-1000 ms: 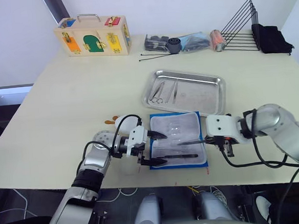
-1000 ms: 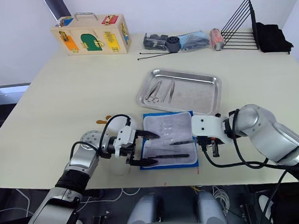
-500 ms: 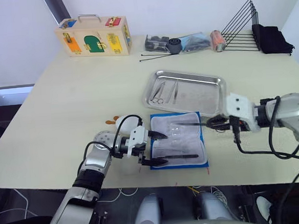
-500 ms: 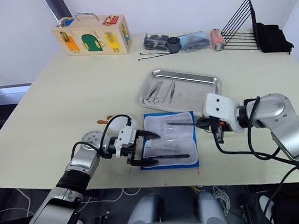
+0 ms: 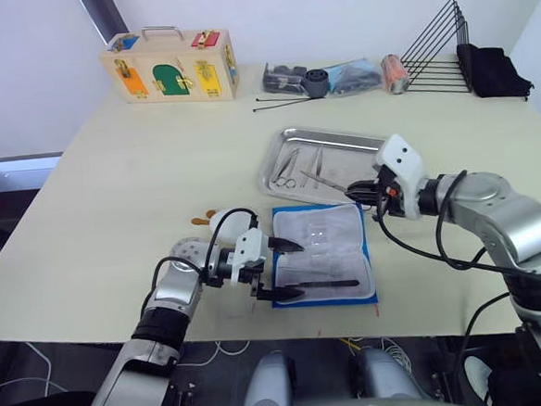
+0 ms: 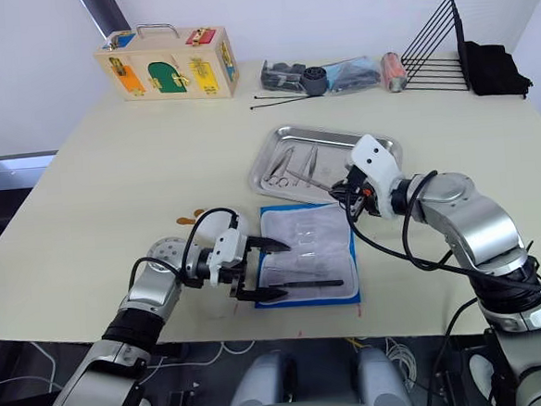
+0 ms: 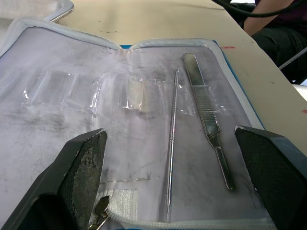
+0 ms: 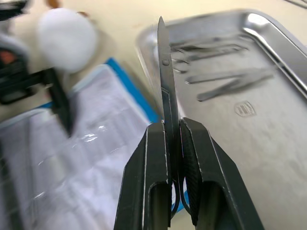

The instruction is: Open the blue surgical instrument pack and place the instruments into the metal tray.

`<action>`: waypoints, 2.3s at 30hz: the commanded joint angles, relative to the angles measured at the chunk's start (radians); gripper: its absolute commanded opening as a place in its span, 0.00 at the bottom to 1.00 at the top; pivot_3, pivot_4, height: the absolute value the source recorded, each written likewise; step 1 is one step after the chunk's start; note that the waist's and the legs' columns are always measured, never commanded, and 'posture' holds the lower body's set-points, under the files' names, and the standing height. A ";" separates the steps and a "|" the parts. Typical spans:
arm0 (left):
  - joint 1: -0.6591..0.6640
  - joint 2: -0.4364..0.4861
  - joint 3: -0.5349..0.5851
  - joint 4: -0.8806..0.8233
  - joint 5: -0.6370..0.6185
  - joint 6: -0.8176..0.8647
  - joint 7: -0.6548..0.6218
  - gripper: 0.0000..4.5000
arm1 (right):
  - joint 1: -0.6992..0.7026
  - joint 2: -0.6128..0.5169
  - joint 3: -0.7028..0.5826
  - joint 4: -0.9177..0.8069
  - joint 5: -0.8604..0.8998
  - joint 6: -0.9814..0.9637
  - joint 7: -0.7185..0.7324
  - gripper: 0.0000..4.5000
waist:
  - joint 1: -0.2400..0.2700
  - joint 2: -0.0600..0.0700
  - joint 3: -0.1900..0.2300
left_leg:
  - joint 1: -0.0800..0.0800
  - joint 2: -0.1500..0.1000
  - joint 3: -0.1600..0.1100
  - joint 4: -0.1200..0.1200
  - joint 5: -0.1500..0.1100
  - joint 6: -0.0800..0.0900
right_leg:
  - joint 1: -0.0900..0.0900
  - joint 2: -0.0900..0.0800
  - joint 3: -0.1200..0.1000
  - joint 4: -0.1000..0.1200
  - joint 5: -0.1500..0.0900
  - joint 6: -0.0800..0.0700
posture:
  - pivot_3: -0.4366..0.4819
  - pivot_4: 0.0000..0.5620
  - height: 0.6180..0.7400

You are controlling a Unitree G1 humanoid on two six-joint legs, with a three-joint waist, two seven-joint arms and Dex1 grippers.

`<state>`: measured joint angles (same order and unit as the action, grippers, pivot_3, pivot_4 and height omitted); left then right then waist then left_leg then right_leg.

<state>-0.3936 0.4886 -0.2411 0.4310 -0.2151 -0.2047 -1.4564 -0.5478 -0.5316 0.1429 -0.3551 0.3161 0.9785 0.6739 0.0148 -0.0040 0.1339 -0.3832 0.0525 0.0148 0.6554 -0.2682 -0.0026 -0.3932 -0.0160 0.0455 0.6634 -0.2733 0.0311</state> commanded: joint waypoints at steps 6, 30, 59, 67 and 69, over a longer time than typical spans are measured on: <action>0.062 0.002 -0.078 0.067 0.083 0.065 0.016 1.00 | -0.059 0.186 -0.034 0.147 -0.077 -0.003 -0.249 0.01 | -0.001 0.001 -0.001 | 0.000 0.000 0.000 -0.001 0.000 0.000 | 0.000 0.000 0.000 0.000 0.000 0.000 | 0.48 0.27 1.00; 0.085 0.002 -0.077 0.051 0.080 0.067 0.031 1.00 | -0.172 0.475 -0.147 0.553 -0.187 -0.155 -0.585 0.01 | -0.004 0.002 -0.001 | 0.000 0.000 0.000 -0.002 0.000 0.000 | 0.000 0.000 0.001 0.000 0.000 0.000 | 0.48 0.27 1.00; 0.079 0.006 -0.075 0.069 0.081 0.054 0.030 1.00 | 0.015 0.352 -0.166 0.212 -0.039 -0.206 -0.305 0.93 | -0.006 0.003 -0.002 | 0.000 0.000 0.000 -0.003 0.000 0.000 | 0.000 0.000 0.001 -0.001 0.000 0.000 | 0.48 0.27 1.00; 0.073 0.004 -0.073 0.081 0.082 0.049 0.029 1.00 | 0.279 0.103 -0.151 0.013 0.090 -0.449 0.132 0.93 | 0.000 0.003 -0.001 | 0.000 0.000 -0.001 -0.003 0.000 0.000 | 0.000 0.001 0.001 -0.002 -0.001 0.001 | 0.48 0.27 1.00; 0.075 0.004 -0.072 0.081 0.082 0.048 0.029 1.00 | 0.341 0.043 -0.168 -0.016 0.111 -0.533 0.224 0.93 | -0.003 0.003 -0.001 | 0.000 -0.001 0.000 -0.003 0.000 0.001 | 0.000 0.000 0.002 -0.003 -0.002 0.004 | 0.48 0.27 1.00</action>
<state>-0.3781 0.4893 -0.2440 0.4120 -0.2160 -0.2035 -1.4363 -0.2158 -0.4673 0.0000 -0.3102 0.3938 0.5257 0.8193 0.0122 -0.0012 0.1329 -0.3832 0.0513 0.0155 0.6524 -0.2687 -0.0016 -0.3930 -0.0158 0.0483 0.6605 -0.2759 0.0354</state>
